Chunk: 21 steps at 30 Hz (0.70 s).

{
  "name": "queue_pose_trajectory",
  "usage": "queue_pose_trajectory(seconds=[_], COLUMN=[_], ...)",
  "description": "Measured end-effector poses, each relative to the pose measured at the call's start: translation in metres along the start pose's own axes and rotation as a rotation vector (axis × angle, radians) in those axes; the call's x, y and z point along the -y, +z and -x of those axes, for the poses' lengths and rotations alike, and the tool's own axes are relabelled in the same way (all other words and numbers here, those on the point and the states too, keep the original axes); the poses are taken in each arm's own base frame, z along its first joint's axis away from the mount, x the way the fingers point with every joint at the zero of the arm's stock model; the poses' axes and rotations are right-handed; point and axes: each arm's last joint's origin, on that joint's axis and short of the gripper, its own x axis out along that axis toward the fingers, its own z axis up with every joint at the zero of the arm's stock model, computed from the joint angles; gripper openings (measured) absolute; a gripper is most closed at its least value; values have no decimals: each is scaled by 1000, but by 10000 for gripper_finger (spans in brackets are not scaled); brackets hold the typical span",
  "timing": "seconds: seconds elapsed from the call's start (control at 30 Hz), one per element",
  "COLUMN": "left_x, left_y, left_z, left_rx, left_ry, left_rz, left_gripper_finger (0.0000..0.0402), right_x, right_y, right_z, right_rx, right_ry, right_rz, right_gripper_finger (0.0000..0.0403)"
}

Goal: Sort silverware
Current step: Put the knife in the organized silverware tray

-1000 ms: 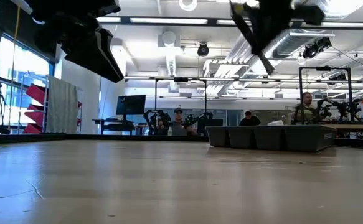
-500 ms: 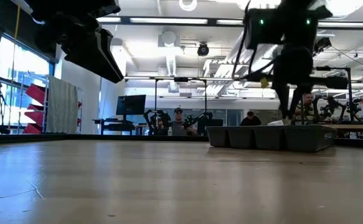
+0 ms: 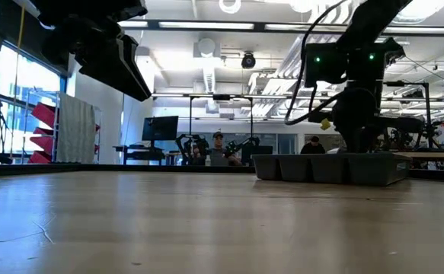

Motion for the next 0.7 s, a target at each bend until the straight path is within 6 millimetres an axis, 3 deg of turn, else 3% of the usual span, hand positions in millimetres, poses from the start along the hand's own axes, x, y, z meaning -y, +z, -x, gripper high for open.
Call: queue_pose_trajectory(seconds=[0.4,0.7], left_x=[0,0], left_y=[0,0], left_z=[0,0], left_rx=[0,-1], left_ry=[0,-9], left_rz=[0,1], left_gripper_finger=[97,97], right_x=[7,7], right_y=[-14,-14], right_z=[-5,-5], right_rx=[-14,-34], right_ry=[17,4], right_rz=[-9,-9], right_gripper_finger=[9,66])
